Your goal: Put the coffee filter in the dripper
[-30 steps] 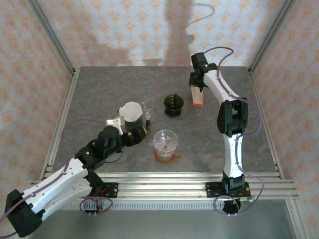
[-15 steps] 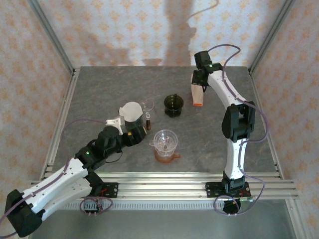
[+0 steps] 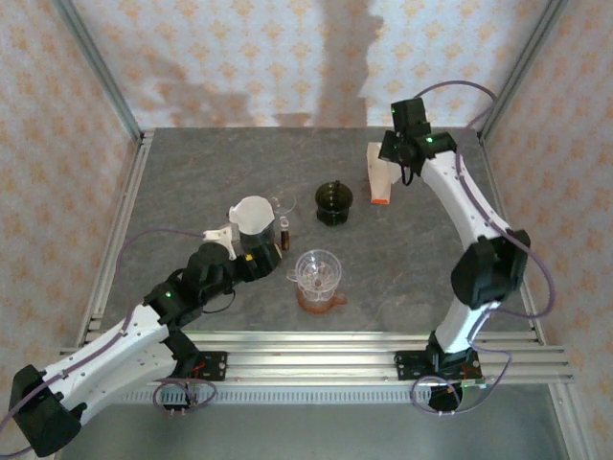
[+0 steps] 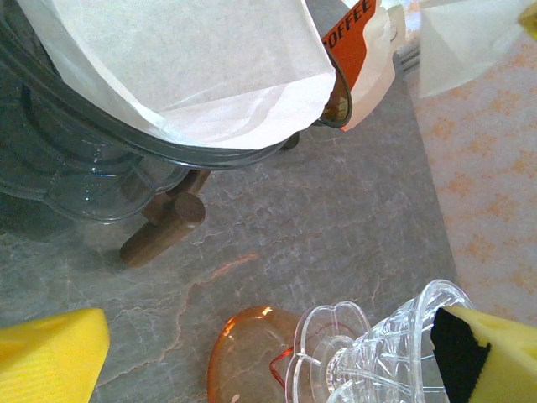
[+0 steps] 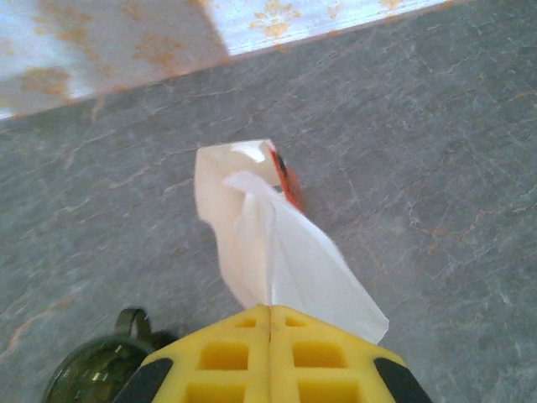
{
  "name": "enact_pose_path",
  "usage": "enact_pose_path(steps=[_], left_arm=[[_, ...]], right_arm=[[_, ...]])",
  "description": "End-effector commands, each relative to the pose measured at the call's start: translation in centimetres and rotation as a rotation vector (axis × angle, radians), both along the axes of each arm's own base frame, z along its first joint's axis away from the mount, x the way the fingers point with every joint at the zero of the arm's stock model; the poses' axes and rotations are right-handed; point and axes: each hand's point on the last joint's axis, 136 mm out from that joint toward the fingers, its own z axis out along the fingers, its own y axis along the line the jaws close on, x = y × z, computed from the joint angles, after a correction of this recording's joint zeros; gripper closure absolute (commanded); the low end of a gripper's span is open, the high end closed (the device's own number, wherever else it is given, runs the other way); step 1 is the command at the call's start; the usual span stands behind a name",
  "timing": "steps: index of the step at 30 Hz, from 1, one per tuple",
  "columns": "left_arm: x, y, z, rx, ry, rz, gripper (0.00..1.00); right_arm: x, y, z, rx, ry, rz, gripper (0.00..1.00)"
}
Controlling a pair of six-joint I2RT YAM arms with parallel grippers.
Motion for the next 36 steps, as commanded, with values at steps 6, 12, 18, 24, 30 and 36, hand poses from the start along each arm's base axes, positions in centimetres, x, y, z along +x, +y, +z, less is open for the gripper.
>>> enact_pose_path(steps=[6,12,18,24,30,36], left_arm=[[-0.4,-0.3,2.0,-0.04,-0.033,-0.024,0.0],[-0.9,0.1,2.3,-0.044,-0.035,-0.022,0.0],[-1.3,0.6,2.1,-0.02,-0.02,-0.019,0.01],[-1.5,0.5,2.0,0.008,-0.003,-0.036,0.01],[-1.3,-0.1,2.0,0.011,0.009,-0.057,0.01],[-1.3,-0.4,2.2,0.012,0.009,-0.073,0.01]], right_arm=[[-8.9,4.5,3.1,0.119,-0.067,0.172,1.0],[-17.0,8.1,4.2,0.228,-0.019,0.392,1.0],[-24.2,10.1,5.1,0.298,0.087,0.569,1.0],[-28.7,10.1,4.6,0.295,0.236,0.627,1.0],[-31.0,11.3,4.4,0.333,0.327,0.668,1.0],[-31.7,12.9,4.0,0.327,0.381,0.704,1.0]])
